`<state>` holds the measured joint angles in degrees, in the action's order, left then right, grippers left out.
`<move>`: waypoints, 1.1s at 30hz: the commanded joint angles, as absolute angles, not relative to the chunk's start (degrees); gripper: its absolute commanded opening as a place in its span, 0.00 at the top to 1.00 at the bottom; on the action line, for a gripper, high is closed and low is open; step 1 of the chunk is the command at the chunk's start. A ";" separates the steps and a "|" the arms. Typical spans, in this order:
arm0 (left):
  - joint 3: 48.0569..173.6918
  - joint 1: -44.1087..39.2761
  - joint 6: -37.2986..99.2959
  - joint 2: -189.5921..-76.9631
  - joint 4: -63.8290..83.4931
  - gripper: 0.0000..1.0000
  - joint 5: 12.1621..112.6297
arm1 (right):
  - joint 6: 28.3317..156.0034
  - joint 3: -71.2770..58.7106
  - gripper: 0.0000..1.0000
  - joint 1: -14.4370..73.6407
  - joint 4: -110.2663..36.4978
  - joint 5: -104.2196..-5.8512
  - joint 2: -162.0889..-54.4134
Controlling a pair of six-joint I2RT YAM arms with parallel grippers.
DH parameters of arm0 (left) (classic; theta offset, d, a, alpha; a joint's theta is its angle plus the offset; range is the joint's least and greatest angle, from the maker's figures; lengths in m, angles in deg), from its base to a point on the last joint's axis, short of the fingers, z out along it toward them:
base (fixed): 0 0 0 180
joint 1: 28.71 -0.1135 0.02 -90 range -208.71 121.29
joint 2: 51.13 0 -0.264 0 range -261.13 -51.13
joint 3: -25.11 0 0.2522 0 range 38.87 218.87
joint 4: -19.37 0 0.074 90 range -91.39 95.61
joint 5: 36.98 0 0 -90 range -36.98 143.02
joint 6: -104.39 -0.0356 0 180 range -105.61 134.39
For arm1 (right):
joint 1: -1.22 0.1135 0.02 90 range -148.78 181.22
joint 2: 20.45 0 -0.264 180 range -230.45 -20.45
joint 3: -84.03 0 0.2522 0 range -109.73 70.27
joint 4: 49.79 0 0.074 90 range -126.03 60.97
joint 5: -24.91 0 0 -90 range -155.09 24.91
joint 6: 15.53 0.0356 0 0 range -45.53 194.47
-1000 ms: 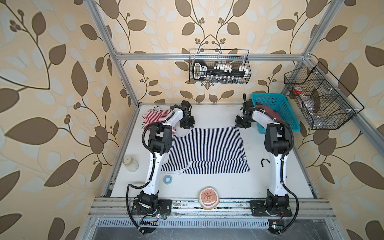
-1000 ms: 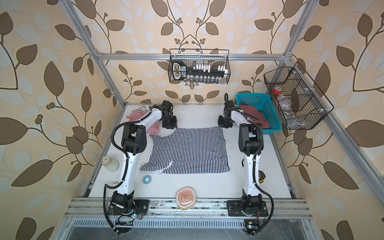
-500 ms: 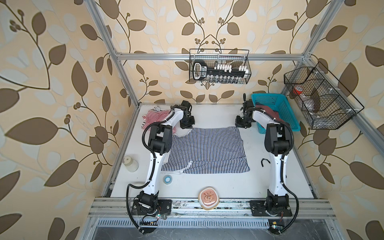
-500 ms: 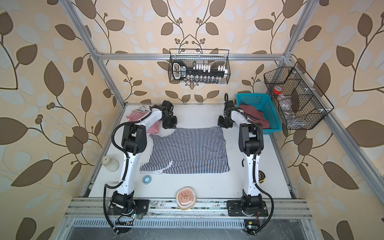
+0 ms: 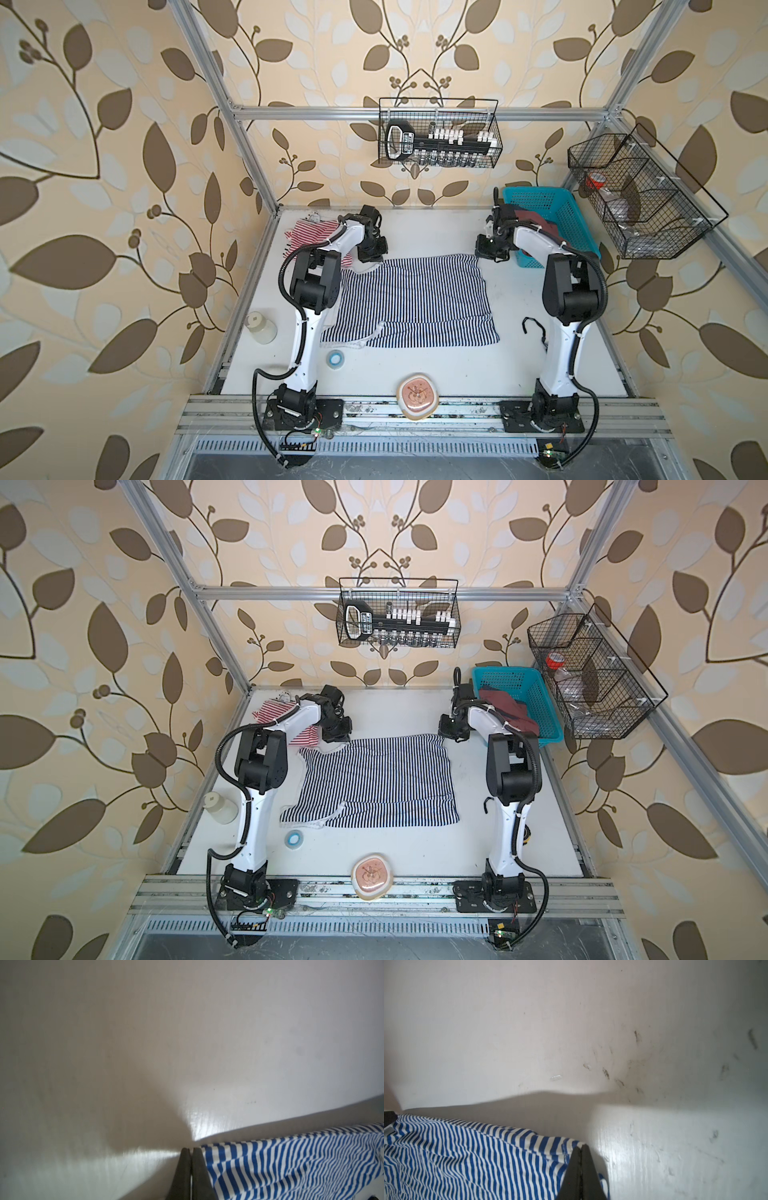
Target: Fold and stack the tank tops
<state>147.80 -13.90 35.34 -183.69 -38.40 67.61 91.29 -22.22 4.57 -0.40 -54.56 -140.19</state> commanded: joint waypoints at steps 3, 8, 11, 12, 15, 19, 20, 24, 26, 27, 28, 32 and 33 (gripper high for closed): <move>144.57 -13.85 34.15 -176.65 -37.20 1.00 67.26 | 90.22 -17.30 1.00 4.49 -3.02 -54.11 -135.97; 140.63 -13.85 34.34 -173.64 -36.43 1.00 67.48 | 90.03 -11.78 1.00 4.51 -4.40 -55.05 -132.32; 137.33 -13.85 34.86 -171.31 -35.25 1.00 68.14 | 90.16 -8.22 1.00 4.55 -5.37 -55.58 -130.08; 135.98 -13.77 35.19 -170.51 -34.67 1.00 68.38 | 90.33 -7.02 1.00 4.55 -5.77 -55.84 -129.30; 132.49 -13.43 35.78 -168.04 -33.42 1.00 68.59 | 91.20 -3.16 1.00 4.54 -7.46 -56.71 -126.65; 128.72 -12.78 36.24 -164.83 -32.51 1.00 68.06 | 91.91 1.40 1.00 4.64 -8.85 -56.86 -123.80; 127.62 -12.67 36.53 -163.98 -32.01 1.00 68.10 | 91.89 2.25 1.00 4.73 -9.09 -56.92 -123.24; 124.23 -12.12 37.41 -161.36 -30.90 1.00 67.98 | 92.05 5.01 1.00 5.21 -9.23 -58.02 -121.07; 123.16 -11.84 37.63 -160.60 -30.86 1.00 67.97 | 92.12 6.28 1.00 5.48 -9.29 -58.61 -120.04; 122.43 -11.75 37.90 -160.25 -30.62 1.00 67.91 | 92.26 6.99 1.00 5.57 -9.23 -58.78 -119.43; 121.74 -11.66 38.03 -159.99 -30.39 1.00 67.88 | 92.38 7.53 1.00 5.65 -9.38 -58.94 -118.83; 119.07 -11.39 38.68 -158.53 -29.85 1.00 67.64 | 92.88 10.37 1.00 6.27 -9.75 -59.45 -116.34; 118.30 -11.35 38.89 -158.05 -29.67 1.00 67.53 | 93.01 10.98 1.00 6.47 -9.75 -59.98 -115.71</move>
<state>120.00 -11.47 37.66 -161.87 -29.94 67.99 92.64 9.34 6.02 -9.45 -57.71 -118.03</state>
